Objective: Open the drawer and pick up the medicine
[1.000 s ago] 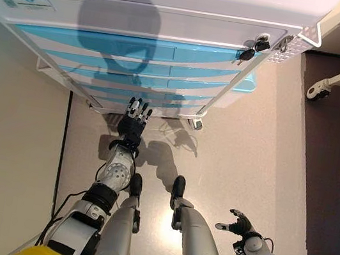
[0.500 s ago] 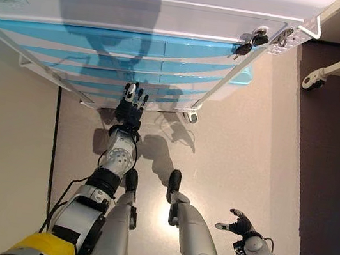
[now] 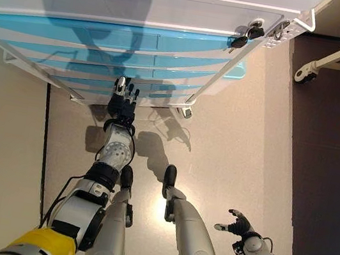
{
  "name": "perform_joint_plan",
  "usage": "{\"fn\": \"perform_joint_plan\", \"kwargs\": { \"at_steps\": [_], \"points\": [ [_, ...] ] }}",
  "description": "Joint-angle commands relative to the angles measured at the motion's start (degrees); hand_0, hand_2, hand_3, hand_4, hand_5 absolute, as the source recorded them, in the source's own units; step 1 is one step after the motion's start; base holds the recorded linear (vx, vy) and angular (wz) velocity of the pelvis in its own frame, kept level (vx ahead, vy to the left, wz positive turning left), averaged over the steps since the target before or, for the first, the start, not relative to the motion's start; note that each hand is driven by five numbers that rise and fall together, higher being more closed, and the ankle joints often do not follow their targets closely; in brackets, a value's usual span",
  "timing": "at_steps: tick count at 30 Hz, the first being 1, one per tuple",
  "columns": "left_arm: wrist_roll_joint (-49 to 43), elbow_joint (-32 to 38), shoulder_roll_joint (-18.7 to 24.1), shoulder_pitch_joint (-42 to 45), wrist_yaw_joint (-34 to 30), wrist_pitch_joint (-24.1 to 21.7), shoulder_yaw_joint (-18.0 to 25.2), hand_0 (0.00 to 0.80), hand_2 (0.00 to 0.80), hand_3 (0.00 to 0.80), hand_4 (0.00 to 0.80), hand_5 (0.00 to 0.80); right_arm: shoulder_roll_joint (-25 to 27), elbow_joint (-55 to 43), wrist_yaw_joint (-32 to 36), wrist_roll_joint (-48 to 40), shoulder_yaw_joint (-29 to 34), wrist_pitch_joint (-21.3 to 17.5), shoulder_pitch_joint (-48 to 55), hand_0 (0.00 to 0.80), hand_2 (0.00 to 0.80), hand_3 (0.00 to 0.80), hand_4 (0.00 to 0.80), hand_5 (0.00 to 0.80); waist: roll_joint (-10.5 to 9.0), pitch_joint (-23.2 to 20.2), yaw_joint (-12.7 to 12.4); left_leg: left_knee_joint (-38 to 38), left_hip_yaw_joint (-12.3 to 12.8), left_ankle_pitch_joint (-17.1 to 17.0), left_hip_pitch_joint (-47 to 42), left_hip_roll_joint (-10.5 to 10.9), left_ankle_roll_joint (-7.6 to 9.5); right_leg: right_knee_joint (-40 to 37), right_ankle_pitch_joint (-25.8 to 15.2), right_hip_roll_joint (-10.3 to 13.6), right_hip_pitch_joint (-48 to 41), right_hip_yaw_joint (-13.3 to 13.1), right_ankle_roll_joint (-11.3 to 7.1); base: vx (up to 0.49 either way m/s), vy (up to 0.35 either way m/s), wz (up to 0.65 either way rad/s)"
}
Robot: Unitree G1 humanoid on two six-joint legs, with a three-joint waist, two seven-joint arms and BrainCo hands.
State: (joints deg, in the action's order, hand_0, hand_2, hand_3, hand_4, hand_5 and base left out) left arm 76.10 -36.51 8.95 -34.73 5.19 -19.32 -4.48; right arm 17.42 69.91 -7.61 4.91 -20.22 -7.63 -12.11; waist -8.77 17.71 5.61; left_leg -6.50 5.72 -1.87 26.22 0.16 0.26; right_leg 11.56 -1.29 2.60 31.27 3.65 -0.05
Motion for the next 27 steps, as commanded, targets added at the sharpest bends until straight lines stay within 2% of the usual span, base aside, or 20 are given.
{"fn": "perform_joint_plan", "kwargs": {
  "at_steps": [1, 9, 27],
  "points": [
    [-2.1, 10.0, 3.1, -11.0, -3.8, -5.2, 2.1, 0.0, 0.0, 0.0, 0.0, 0.0, 3.4, -0.3, 0.4, -0.9, -2.7, -0.3, 2.2, 0.0, 0.0, 0.0, 0.0, 0.0, 1.14, -2.1, -0.3, -1.7, -1.8, 0.8, 1.7, 2.1, 0.6, -0.1, -3.5, -0.2, -0.4, 1.4, -3.72, 0.0, 0.0, 0.0],
    [-2.4, 14.6, 4.4, -8.5, -6.3, -4.7, 0.2, 0.0, 0.0, 0.0, 0.0, 0.0, 4.0, 0.5, 1.4, 0.6, -3.1, -0.2, 3.0, 0.0, 0.0, 0.0, 0.0, 0.0, 1.86, -2.0, -1.7, -0.9, -2.7, 0.5, -0.6, 2.6, 0.62, 2.3, -2.4, 0.6, -1.8, 1.9, -3.42, 0.001, -0.006, 0.06],
    [-2.0, 14.9, 7.0, -9.4, -6.9, -4.7, 1.4, 0.0, 0.0, 0.0, 0.0, 0.0, 4.6, 0.9, 2.5, 3.0, -4.0, -0.1, 3.8, 0.0, 0.0, 0.0, 0.0, 0.0, 1.68, -3.9, -2.3, -0.3, -3.1, 0.8, -3.2, 3.0, 1.04, 3.6, -1.4, 0.6, -3.6, 1.4, -3.32, 0.0, 0.0, 0.01]
  ]
}}
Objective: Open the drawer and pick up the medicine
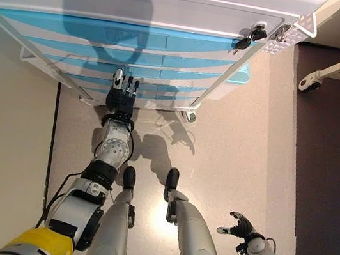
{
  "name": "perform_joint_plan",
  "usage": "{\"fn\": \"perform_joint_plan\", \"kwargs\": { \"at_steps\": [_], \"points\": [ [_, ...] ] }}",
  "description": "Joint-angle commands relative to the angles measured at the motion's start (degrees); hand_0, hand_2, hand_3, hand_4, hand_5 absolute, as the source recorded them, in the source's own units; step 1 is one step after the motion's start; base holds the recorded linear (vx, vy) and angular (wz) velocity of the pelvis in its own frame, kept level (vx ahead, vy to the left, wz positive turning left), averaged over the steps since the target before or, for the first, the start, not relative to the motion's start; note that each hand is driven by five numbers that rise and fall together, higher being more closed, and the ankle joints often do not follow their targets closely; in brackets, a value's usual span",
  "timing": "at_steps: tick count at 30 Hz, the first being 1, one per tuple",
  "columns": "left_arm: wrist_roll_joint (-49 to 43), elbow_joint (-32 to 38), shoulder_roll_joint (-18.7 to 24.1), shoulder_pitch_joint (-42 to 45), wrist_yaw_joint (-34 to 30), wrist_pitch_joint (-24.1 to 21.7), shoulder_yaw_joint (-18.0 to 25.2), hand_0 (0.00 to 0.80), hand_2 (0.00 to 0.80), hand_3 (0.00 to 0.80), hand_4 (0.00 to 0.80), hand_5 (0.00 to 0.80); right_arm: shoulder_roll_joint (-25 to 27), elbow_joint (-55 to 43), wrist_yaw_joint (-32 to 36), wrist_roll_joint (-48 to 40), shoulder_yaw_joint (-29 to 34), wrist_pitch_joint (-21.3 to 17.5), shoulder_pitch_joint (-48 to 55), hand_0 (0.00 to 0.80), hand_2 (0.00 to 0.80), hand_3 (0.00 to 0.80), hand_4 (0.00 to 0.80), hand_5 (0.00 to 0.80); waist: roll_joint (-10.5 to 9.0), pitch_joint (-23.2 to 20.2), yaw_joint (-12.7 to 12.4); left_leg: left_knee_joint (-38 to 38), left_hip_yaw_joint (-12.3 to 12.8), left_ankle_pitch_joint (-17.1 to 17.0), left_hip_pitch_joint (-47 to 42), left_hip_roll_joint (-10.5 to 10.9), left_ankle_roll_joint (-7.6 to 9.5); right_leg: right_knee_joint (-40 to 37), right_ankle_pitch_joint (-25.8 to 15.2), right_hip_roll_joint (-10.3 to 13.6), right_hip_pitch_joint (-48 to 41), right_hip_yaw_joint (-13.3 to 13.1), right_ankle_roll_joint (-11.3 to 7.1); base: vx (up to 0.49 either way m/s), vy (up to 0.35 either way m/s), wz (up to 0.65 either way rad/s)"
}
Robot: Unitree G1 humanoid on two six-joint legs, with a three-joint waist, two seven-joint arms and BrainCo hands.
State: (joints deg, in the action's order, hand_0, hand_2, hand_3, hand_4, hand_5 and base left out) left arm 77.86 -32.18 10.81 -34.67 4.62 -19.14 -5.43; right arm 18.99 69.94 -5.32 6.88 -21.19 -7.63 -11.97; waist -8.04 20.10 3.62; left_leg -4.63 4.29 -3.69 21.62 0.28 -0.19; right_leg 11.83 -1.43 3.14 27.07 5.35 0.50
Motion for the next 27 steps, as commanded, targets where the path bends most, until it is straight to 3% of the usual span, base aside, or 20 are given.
{"fn": "perform_joint_plan", "kwargs": {
  "at_steps": [1, 6, 7, 8, 9, 10, 27],
  "points": [
    [-3.8, 10.4, 5.4, -9.8, -6.2, -4.9, 2.5, 0.0, 0.0, 0.0, 0.0, 0.0, 3.0, 0.9, 0.2, 1.0, -3.0, -0.1, 3.6, 0.0, 0.0, 0.0, 0.0, 0.0, 0.9, -6.2, -0.3, -2.2, -1.6, 2.7, 1.4, 2.9, 1.5, 3.3, -1.3, 0.1, 0.6, -0.3, -3.92, 0.0, 0.0, 0.0],
    [-4.3, 10.3, 6.1, -10.5, -5.9, -4.7, 2.2, 0.0, 0.0, 0.0, 0.0, 0.0, 3.0, 1.3, 0.3, 1.1, -3.2, 0.2, 3.5, 0.0, 0.0, 0.0, 0.0, 0.0, 0.93, -6.1, -0.2, -1.6, -1.5, 2.2, 1.3, 2.8, 1.35, 2.5, -1.3, 0.0, 0.3, -0.1, -3.99, 0.0, 0.0, 0.0],
    [-4.4, 10.2, 6.1, -10.6, -5.9, -4.7, 2.2, 0.251, 0.251, 0.251, 0.251, 0.251, 2.9, 1.3, 0.2, 1.0, -3.1, 0.2, 3.4, 0.0, 0.0, 0.0, 0.0, 0.0, 0.94, -6.0, -0.2, -1.3, -1.5, 2.0, 1.3, 2.8, 1.3, 2.3, -1.4, 0.0, 0.2, 0.0, -3.99, 0.0, 0.0, 0.0],
    [-4.4, 10.2, 6.0, -10.7, -5.8, -4.7, 2.2, 0.373, 0.373, 0.373, 0.373, 0.373, 2.9, 1.4, 0.2, 1.0, -3.0, 0.3, 3.3, 0.0, 0.0, 0.0, 0.0, 0.0, 0.92, -5.9, -0.2, -1.1, -1.5, 1.8, 1.2, 2.7, 1.26, 2.0, -1.4, 0.0, 0.1, 0.1, -4.04, 0.0, 0.0, 0.0],
    [-4.6, 10.1, 5.9, -10.7, -5.5, -4.7, 2.0, 0.656, 0.656, 0.656, 0.656, 0.656, 2.9, 1.4, 0.0, 1.0, -3.0, 0.4, 3.1, 0.0, 0.0, 0.0, 0.0, 0.0, 0.91, -5.8, -0.2, -0.8, -1.6, 1.6, 1.2, 2.7, 1.23, 1.9, -1.5, 0.0, 0.2, 0.1, -4.06, 0.0, 0.0, 0.0],
    [-4.7, 10.2, 5.9, -10.8, -5.4, -4.8, 2.0, 0.8, 0.8, 0.8, 0.8, 0.8, 2.8, 1.4, 0.0, 0.9, -3.0, 0.4, 3.1, 0.0, 0.0, 0.0, 0.0, 0.0, 0.87, -5.7, -0.2, -0.5, -1.5, 1.5, 1.1, 2.7, 1.21, 1.6, -1.6, 0.0, 0.1, 0.2, -4.12, 0.0, 0.0, 0.0],
    [-6.7, 12.7, 5.5, -9.8, -5.0, -5.0, 1.2, 0.8, 0.8, 0.8, 0.8, 0.8, 3.4, 0.9, 0.0, 1.5, -2.8, 0.3, 3.2, 0.0, 0.0, 0.0, 0.0, 0.0, 1.75, -5.0, -0.4, -1.6, -1.3, 2.2, 1.1, 2.9, 1.53, 3.8, -1.0, 0.2, 0.8, -0.4, -3.73, 0.0, 0.002, 0.0]
  ]
}}
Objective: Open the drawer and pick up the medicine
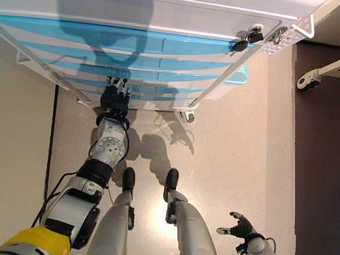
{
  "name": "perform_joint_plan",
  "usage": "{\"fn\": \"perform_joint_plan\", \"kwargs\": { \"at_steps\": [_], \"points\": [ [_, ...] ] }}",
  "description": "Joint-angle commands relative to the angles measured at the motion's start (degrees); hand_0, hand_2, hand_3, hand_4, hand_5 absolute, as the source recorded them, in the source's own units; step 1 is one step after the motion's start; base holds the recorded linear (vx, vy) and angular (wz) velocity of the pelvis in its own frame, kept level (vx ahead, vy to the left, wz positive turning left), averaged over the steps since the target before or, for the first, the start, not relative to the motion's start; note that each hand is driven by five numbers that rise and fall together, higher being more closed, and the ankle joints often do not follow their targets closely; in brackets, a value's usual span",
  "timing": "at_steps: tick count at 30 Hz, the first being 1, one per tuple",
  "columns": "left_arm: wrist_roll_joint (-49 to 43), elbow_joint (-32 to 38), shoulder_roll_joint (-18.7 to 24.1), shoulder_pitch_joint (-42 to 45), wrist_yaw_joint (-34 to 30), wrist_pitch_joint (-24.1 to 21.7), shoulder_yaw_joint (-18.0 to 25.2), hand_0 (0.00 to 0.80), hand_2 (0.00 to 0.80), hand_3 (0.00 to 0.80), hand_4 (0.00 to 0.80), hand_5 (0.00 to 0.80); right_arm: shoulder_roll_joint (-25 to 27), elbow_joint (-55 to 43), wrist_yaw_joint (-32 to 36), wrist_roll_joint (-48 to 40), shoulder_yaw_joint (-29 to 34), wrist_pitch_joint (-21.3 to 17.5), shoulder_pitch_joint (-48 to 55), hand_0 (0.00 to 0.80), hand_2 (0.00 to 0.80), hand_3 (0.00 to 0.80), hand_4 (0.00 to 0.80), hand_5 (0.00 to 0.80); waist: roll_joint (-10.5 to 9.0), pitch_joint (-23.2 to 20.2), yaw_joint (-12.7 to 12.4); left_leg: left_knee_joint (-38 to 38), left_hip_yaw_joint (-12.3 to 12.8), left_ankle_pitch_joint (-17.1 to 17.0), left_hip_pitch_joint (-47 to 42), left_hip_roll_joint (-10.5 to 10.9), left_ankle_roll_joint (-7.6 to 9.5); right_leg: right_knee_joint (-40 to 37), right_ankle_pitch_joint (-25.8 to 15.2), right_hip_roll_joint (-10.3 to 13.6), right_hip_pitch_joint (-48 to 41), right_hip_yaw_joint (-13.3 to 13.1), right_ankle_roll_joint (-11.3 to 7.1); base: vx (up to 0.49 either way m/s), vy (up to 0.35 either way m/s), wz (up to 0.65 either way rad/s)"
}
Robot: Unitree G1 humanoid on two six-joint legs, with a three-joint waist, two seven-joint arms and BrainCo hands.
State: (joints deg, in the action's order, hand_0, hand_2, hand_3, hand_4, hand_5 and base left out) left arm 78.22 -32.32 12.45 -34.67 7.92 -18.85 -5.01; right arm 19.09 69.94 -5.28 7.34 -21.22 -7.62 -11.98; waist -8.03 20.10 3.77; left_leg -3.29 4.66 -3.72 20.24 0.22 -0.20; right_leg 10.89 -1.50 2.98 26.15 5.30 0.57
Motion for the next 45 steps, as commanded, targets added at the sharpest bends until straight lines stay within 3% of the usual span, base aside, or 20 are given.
{"fn": "perform_joint_plan", "kwargs": {
  "at_steps": [1, 12, 16, 26, 32, 38, 45],
  "points": [
    [-7.1, 13.0, 4.0, -9.1, -8.6, -5.1, 0.8, 0.8, 0.8, 0.8, 0.8, 0.8, 3.4, 1.1, -0.1, 1.1, -2.8, 0.3, 3.1, 0.0, 0.0, 0.0, 0.0, 0.0, 1.73, -4.8, -0.8, -3.3, -1.7, 2.3, 2.6, 3.0, 1.57, 5.1, -0.9, 0.5, 1.7, -0.3, -3.8, 0.0, 0.0, 0.0],
    [-6.9, 13.8, 4.1, -3.0, -9.5, -3.4, 1.5, 0.8, 0.8, 0.8, 0.8, 0.8, 3.0, 1.6, -0.1, 1.9, -3.2, 0.4, 2.6, 0.0, 0.0, 0.0, 0.0, 0.0, 1.26, -4.7, -2.9, 0.5, -3.7, 0.0, 0.7, 3.4, 1.33, 9.5, 0.9, 1.1, 2.6, 1.0, -3.6, -0.006, -0.018, 0.05],
    [-6.2, 15.4, 3.2, 2.0, -9.9, -2.7, 2.2, 0.8, 0.8, 0.8, 0.8, 0.8, 2.2, 1.2, -0.3, 1.8, -3.0, 0.3, 2.9, 0.0, 0.0, 0.0, 0.0, 0.0, 0.44, -4.8, -4.7, 0.6, -5.7, -0.5, 0.0, 3.7, 1.22, 10.8, 2.9, 1.4, 1.6, 2.8, -2.8, 0.007, -0.078, 0.2],
    [-5.0, 20.0, 3.7, 9.9, -11.2, -1.5, 4.7, 0.8, 0.8, 0.8, 0.8, 0.8, 1.6, 1.6, -1.0, 1.9, -1.4, 0.4, 4.0, 0.0, 0.0, 0.0, 0.0, 0.0, 1.09, -5.0, -7.1, 3.2, -9.9, -3.1, 0.1, 3.9, 0.26, 11.4, 5.1, 2.0, 0.3, 6.8, -1.76, -0.012, -0.06, 0.24],
    [-3.8, 22.1, 2.4, 14.4, -12.3, -1.1, 6.0, 0.8, 0.8, 0.8, 0.8, 0.8, 1.8, 1.7, -1.5, 2.6, -0.2, 0.4, 4.6, 0.0, 0.0, 0.0, 0.0, 0.0, 2.04, -5.1, -7.8, 1.2, -11.2, -2.5, 0.9, 4.4, 0.51, 12.8, 6.1, 2.5, 0.2, 8.2, -1.36, -0.008, -0.024, 0.21],
    [-2.1, 24.4, -0.2, 23.5, -13.6, -0.4, 8.9, 0.8, 0.8, 0.8, 0.8, 0.8, 3.1, 0.7, -1.6, 3.1, 2.5, 0.4, 5.5, 0.0, 0.0, 0.0, 0.0, 0.0, 4.29, -4.1, -8.3, -6.5, -11.7, 0.4, 3.2, 5.6, 0.34, 15.1, 7.1, 3.5, -1.1, 9.1, -0.87, -0.022, -0.019, 0.2],
    [-1.5, 28.5, 0.0, 33.5, -15.0, 0.9, 12.4, 0.8, 0.8, 0.8, 0.8, 0.8, 4.5, 0.7, -1.1, 5.2, 3.8, 0.7, 5.9, 0.0, 0.0, 0.0, 0.0, 0.0, 6.42, -4.1, -9.2, -9.0, -11.8, 2.4, 1.6, 5.6, 0.82, 15.7, 7.3, 3.7, -4.0, 8.7, -1.23, 0.016, 0.008, 0.1]
  ]
}}
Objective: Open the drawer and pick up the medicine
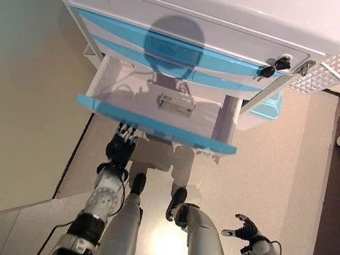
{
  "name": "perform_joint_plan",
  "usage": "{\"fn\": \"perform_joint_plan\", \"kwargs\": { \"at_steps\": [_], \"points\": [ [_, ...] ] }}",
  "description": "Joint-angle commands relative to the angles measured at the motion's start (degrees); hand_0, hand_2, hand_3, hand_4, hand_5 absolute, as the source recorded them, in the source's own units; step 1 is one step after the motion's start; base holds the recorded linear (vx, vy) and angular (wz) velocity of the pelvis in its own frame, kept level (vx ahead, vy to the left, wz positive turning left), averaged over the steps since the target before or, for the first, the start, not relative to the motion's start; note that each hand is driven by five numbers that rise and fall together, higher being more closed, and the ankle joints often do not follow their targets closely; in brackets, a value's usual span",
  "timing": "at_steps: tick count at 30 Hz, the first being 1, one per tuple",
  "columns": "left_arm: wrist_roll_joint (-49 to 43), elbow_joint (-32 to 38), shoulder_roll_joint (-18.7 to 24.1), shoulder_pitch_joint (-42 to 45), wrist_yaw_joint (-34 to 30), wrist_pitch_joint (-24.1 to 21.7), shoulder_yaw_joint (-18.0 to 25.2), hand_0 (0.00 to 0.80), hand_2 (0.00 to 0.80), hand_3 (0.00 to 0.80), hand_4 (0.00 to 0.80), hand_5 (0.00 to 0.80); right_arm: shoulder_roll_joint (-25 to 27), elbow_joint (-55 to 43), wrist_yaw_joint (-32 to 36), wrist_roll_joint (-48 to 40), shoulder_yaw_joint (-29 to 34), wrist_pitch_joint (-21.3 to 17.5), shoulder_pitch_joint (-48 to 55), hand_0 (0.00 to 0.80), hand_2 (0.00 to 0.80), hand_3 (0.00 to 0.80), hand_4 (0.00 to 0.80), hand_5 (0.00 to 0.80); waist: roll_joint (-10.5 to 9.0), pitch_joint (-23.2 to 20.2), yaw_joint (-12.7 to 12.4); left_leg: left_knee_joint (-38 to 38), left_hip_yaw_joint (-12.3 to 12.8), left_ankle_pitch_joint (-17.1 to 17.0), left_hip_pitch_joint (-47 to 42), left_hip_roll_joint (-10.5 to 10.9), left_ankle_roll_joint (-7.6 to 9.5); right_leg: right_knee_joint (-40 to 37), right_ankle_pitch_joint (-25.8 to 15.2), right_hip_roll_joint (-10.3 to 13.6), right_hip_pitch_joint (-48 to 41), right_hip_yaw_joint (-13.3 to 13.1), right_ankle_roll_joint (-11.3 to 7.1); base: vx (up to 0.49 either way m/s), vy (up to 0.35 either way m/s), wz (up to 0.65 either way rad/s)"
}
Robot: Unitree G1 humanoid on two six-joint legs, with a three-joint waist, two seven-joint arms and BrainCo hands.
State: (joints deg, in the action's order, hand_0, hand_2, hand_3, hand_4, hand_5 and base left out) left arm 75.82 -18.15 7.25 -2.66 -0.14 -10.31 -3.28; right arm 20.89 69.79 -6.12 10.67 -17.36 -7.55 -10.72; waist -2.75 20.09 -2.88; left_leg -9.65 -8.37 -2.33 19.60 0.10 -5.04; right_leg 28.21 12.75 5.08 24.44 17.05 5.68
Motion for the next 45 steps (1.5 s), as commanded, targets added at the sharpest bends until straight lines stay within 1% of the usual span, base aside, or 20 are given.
{"fn": "perform_joint_plan", "kwargs": {
  "at_steps": [1, 4, 5, 10, 15, 19, 22, 25, 26, 27, 28, 29, 30, 31, 32, 35, 38, 40, 45],
  "points": [
    [0.6, 14.6, 5.3, 2.6, -7.1, -7.7, 11.0, 0.8, 0.8, 0.8, 0.8, 0.8, 2.9, 1.1, -0.3, 2.2, 0.2, 0.8, 4.8, 0.0, 0.0, 0.0, 0.0, 0.0, 1.43, -4.0, -2.7, -2.8, 1.3, 1.1, 1.8, 5.8, 5.71, -1.7, -6.9, 1.7, -2.9, -3.0, -6.37, 0.0, 0.0, 0.0],
    [0.9, 15.6, 5.8, 5.7, -7.5, -7.3, 12.2, 0.8, 0.8, 0.8, 0.8, 0.8, 3.3, 1.6, -0.4, 3.0, 0.7, 1.0, 4.8, 0.0, 0.0, 0.0, 0.0, 0.0, 2.31, -4.3, -3.2, -2.8, 1.2, 1.5, 0.5, 5.9, 5.88, -1.8, -6.9, 2.0, -4.1, -2.9, -6.61, 0.012, 0.013, 0.03],
    [0.8, 16.5, 5.8, 7.9, -7.4, -7.3, 13.0, 0.8, 0.8, 0.8, 0.8, 0.8, 3.4, 2.2, -0.4, 3.7, 0.8, 1.3, 4.7, 0.0, 0.0, 0.0, 0.0, 0.0, 2.89, -4.7, -3.6, -2.6, 1.2, 1.7, -0.3, 6.0, 6.06, -1.7, -6.9, 2.1, -4.7, -2.8, -6.85, 0.038, 0.038, 0.05],
    [1.0, 17.7, 5.0, 10.8, -7.1, -7.3, 13.8, 0.8, 0.8, 0.8, 0.8, 0.8, 3.1, 2.8, -0.4, 4.6, 0.8, 1.7, 4.4, 0.0, 0.0, 0.0, 0.0, 0.0, 3.76, -5.1, -4.1, -2.1, 1.6, 2.0, -1.8, 6.3, 6.45, -1.5, -7.0, 2.6, -5.4, -3.1, -7.25, 0.011, 0.012, 0.01],
    [1.8, 16.4, 3.4, 14.8, -5.7, -7.2, 15.9, 0.8, 0.8, 0.8, 0.8, 0.8, 2.7, 3.1, -0.4, 5.2, 1.1, 2.1, 4.0, 0.0, 0.0, 0.0, 0.0, 0.0, 4.66, -5.5, -4.8, -1.6, 2.1, 2.4, -3.2, 6.6, 6.94, -1.2, -7.1, 2.9, -5.9, -3.5, -7.72, 0.013, 0.012, 0.0],
    [2.5, 12.6, 2.0, 17.1, -5.2, -6.3, 17.5, 0.8, 0.8, 0.8, 0.8, 0.8, 2.7, 3.3, -0.4, 5.5, 1.7, 2.2, 4.2, 0.0, 0.0, 0.0, 0.0, 0.0, 5.42, -5.9, -5.1, -1.1, 2.6, 2.6, -4.2, 6.5, 7.21, -1.8, -7.4, 3.0, -6.5, -4.0, -8.06, 0.044, 0.02, 0.02],
    [1.9, 9.2, 1.7, 18.5, -4.8, -5.4, 17.2, 0.8, 0.8, 0.8, 0.8, 0.8, 2.9, 3.0, -0.6, 5.1, 2.3, 2.3, 4.3, 0.0, 0.0, 0.0, 0.0, 0.0, 5.85, -6.1, -5.1, -1.2, 3.2, 2.9, -4.6, 6.4, 7.33, -2.3, -7.5, 3.0, -7.0, -4.3, -8.31, 0.043, 0.012, -0.01],
    [-1.3, 5.2, 2.6, 20.1, -3.8, -4.0, 16.3, 0.8, 0.8, 0.8, 0.8, 0.8, 3.5, 2.0, -0.8, 4.9, 2.5, 2.2, 4.2, 0.0, 0.0, 0.0, 0.0, 0.0, 6.08, -5.9, -4.8, -1.4, 3.9, 3.2, -5.4, 6.3, 7.48, -2.7, -7.2, 2.9, -7.7, -5.0, -8.34, 0.042, 0.019, -0.05],
    [-3.6, 3.2, 3.7, 20.6, -2.9, -3.5, 16.0, 0.8, 0.8, 0.8, 0.8, 0.8, 3.8, 1.4, -0.9, 4.7, 2.5, 2.0, 4.1, 0.0, 0.0, 0.0, 0.0, 0.0, 6.2, -5.8, -4.7, -1.4, 4.2, 3.3, -5.5, 6.2, 7.53, -2.9, -7.3, 2.8, -7.9, -5.3, -8.38, 0.035, 0.024, -0.13],
    [-4.9, 3.1, 4.3, 21.4, -2.9, -3.1, 15.3, 0.8, 0.8, 0.8, 0.8, 0.8, 4.2, 1.0, -1.0, 4.6, 2.5, 2.0, 4.1, 0.0, 0.0, 0.0, 0.0, 0.0, 6.4, -5.8, -4.5, -1.3, 4.4, 3.2, -5.5, 6.1, 7.59, -3.3, -7.6, 2.5, -7.9, -5.5, -8.38, 0.021, 0.022, -0.13],
    [-6.7, 1.9, 5.2, 22.1, -2.7, -2.3, 14.4, 0.662, 0.662, 0.662, 0.662, 0.662, 4.4, 0.9, -1.1, 4.3, 2.6, 1.9, 3.9, 0.0, 0.0, 0.0, 0.0, 0.0, 6.44, -5.5, -4.3, -1.4, 4.7, 3.3, -5.8, 6.0, 7.66, -3.2, -7.4, 2.6, -8.1, -5.7, -8.45, 0.007, 0.027, -0.17],
    [-8.3, 1.4, 6.0, 23.1, -2.6, -1.7, 13.6, 0.637, 0.637, 0.637, 0.637, 0.637, 4.7, 0.3, -1.1, 3.9, 2.6, 1.9, 3.6, 0.0, 0.0, 0.0, 0.0, 0.0, 6.52, -5.5, -4.1, -1.3, 4.9, 3.3, -5.8, 5.9, 7.75, -3.5, -7.8, 2.4, -8.0, -5.9, -8.49, 0.004, 0.032, -0.14],
    [-10.7, 1.2, 7.1, 24.1, -2.6, -0.9, 12.3, 0.637, 0.637, 0.637, 0.637, 0.637, 5.1, -0.3, -1.2, 3.7, 2.4, 1.9, 3.5, 0.0, 0.0, 0.0, 0.0, 0.0, 6.54, -5.2, -3.8, -1.5, 5.3, 3.5, -6.0, 6.0, 7.91, -3.2, -7.7, 2.4, -8.0, -6.2, -8.54, 0.002, 0.039, -0.12],
    [-12.7, 0.8, 8.1, 24.9, -2.7, -0.2, 11.2, 0.436, 0.436, 0.436, 0.436, 0.436, 5.3, -0.8, -1.1, 3.2, 2.3, 1.7, 3.3, 0.0, 0.0, 0.0, 0.0, 0.0, 6.66, -5.3, -3.7, -1.5, 5.6, 3.5, -6.0, 5.8, 7.98, -3.6, -8.1, 2.2, -8.0, -6.5, -8.56, 0.013, 0.04, -0.13],
    [-14.1, -1.0, 8.8, 25.4, -2.8, 0.8, 10.5, 0.0, 0.0, 0.0, 0.0, 0.0, 5.5, -1.3, -1.1, 2.9, 2.1, 1.7, 3.3, 0.0, 0.0, 0.0, 0.0, 0.0, 6.6, -5.1, -3.3, -1.6, 5.9, 3.6, -6.4, 5.9, 8.06, -3.6, -8.0, 2.2, -8.3, -6.9, -8.57, 0.014, 0.037, -0.2],
    [-19.2, -5.1, 10.8, 25.1, -3.6, 2.9, 8.3, 0.0, 0.0, 0.0, 0.0, 0.0, 6.5, -2.7, -0.9, 1.5, 2.0, 1.3, 3.4, 0.0, 0.0, 0.0, 0.0, 0.0, 6.34, -5.4, -2.3, -1.2, 6.7, 3.8, -6.8, 5.6, 8.3, -4.2, -8.3, 1.5, -8.2, -7.9, -8.64, 0.02, 0.035, -0.23],
    [-22.6, -10.2, 11.0, 22.7, -3.8, 3.6, 7.5, 0.0, 0.0, 0.0, 0.0, 0.0, 6.9, -2.5, -0.4, 1.0, 1.7, 1.2, 3.8, 0.0, 0.0, 0.0, 0.0, 0.0, 5.9, -5.4, -1.3, -1.0, 7.0, 4.0, -7.2, 5.6, 8.53, -4.1, -8.2, 1.2, -8.4, -8.6, -8.62, 0.01, 0.03, -0.2],
    [-27.6, -16.9, 11.3, 18.2, -2.4, 3.6, 7.6, 0.0, 0.0, 0.0, 0.0, 0.0, 6.9, -2.2, -0.1, 0.6, 1.3, 1.1, 3.7, 0.0, 0.0, 0.0, 0.0, 0.0, 5.41, -5.5, -0.8, -0.7, 7.2, 4.0, -7.4, 5.5, 8.53, -4.4, -8.1, 0.9, -8.5, -9.0, -8.61, 0.007, 0.02, -0.12],
    [-33.2, -24.8, 11.3, 11.2, 0.0, 2.9, 9.1, 0.0, 0.0, 0.0, 0.0, 0.0, 7.1, -1.6, 0.1, -0.3, 1.2, 1.0, 4.1, 0.0, 0.0, 0.0, 0.0, 0.0, 4.24, -6.6, 0.3, 0.3, 7.5, 3.9, -8.0, 5.3, 8.55, -5.4, -8.1, 0.3, -8.9, -9.4, -8.43, 0.011, 0.013, -0.07]
  ]
}}
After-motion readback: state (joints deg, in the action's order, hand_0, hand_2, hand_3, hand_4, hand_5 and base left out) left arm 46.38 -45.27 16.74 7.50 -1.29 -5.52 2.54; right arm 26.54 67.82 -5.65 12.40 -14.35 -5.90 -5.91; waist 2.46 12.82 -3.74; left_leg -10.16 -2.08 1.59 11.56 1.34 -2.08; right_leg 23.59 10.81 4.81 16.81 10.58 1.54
